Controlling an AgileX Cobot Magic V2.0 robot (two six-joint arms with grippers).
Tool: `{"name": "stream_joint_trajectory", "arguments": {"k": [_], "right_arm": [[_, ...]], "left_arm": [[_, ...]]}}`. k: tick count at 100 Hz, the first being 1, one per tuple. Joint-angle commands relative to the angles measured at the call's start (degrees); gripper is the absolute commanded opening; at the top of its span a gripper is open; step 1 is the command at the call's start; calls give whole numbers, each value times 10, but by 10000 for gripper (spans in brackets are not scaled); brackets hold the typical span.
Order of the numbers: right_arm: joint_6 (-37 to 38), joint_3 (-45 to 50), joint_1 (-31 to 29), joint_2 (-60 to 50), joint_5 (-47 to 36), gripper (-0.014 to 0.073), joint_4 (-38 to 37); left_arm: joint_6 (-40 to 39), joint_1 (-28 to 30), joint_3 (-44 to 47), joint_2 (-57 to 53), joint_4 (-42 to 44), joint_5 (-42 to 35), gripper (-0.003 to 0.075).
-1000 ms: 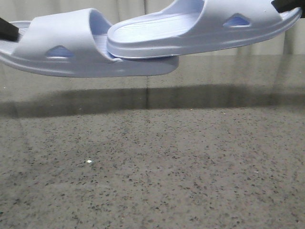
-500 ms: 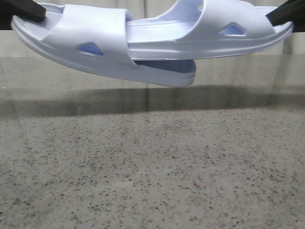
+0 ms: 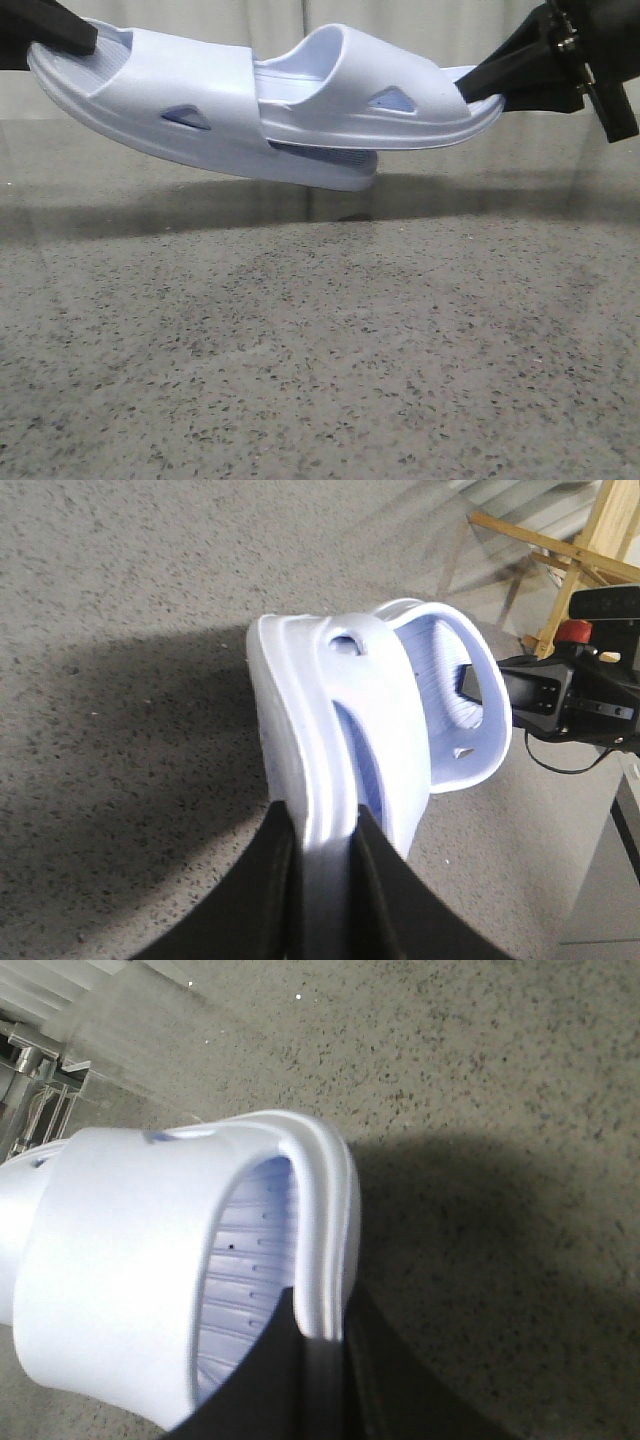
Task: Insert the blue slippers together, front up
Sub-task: 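Slide the right gripper's slipper onto the left gripper's slipper, nesting them, then open the right gripper and lower the stacked slippers with the left gripper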
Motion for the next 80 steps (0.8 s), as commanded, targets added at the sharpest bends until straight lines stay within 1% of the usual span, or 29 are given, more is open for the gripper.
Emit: {"name": "stream_joint_trajectory", "arguments": {"k": [1,7,12,24,29,34,56,72,80], "right_arm": [[-13,-26,23,-18,91,-97,38],[-13,-26,19,-18,91,-84,32],[-13,-26,11,-19,97,-46,23],[-13,-26,-18,-20,120,125,17],[-13,-26,-33,-21,133,177,17],[-13,-26,-49,-21,151,205,17],[-13,-26,-112,-21,227,209,17],[-11,-26,-144,-26,237,209,18],[-11,-26,-150,-30,237,208,18]], "left_arm": [[-1,-12,-19,-15,-62,100,15],[-1,-10,-19,-15,-62,100,15],[0,-5,-19,-15,-62,100,15],[0,12,-19,-15,-61,96,15],[0,21,-19,-15,-61,93,15],[0,27,-19,-15,-60,87,15],[0,32,-19,-15,-50,30,15],[0,32,-19,-13,-38,-13,15],[0,32,-19,-1,-29,-15,15]]}}
